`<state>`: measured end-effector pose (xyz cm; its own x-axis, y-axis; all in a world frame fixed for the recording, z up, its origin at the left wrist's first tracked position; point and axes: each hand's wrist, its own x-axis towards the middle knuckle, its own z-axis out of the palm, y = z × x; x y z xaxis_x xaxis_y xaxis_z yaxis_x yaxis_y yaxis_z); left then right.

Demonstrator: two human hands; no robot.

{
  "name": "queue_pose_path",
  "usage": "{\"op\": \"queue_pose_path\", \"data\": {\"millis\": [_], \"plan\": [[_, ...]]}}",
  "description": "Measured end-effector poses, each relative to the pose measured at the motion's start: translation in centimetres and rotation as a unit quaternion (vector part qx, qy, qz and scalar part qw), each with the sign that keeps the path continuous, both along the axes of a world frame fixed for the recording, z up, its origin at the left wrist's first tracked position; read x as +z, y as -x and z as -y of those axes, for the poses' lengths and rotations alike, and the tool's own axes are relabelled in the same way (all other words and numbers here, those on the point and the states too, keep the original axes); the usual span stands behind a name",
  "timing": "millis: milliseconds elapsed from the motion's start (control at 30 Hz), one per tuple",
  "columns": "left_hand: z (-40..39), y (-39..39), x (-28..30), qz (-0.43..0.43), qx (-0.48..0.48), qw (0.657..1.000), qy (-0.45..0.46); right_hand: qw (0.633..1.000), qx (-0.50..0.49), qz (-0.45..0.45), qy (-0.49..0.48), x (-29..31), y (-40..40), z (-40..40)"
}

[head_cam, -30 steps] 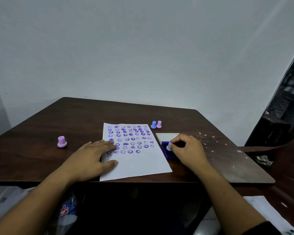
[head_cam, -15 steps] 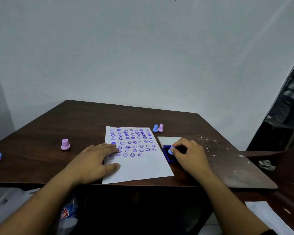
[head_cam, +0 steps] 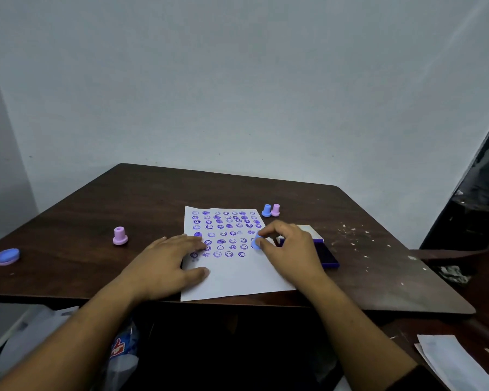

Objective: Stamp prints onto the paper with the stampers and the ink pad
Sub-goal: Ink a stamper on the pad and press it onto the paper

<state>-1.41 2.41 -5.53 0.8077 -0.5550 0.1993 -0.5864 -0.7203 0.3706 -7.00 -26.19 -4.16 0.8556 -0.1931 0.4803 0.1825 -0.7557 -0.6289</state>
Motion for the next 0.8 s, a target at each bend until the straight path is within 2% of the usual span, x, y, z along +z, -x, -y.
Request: {"op": "queue_pose_path", "data": {"millis": [600,800], "plan": [[0.06,0.19,0.19,-0.005,0.003,1.0,-0.01,0.997,-0.005,-0.036,0.068,-0.34,0.13,-1.25],[0.07,0.19,0.15,-0.008,0.006,1.0,-0.006,0.997,-0.008,-0.061,0.052,-0.2,-0.02,-1.27]]}}
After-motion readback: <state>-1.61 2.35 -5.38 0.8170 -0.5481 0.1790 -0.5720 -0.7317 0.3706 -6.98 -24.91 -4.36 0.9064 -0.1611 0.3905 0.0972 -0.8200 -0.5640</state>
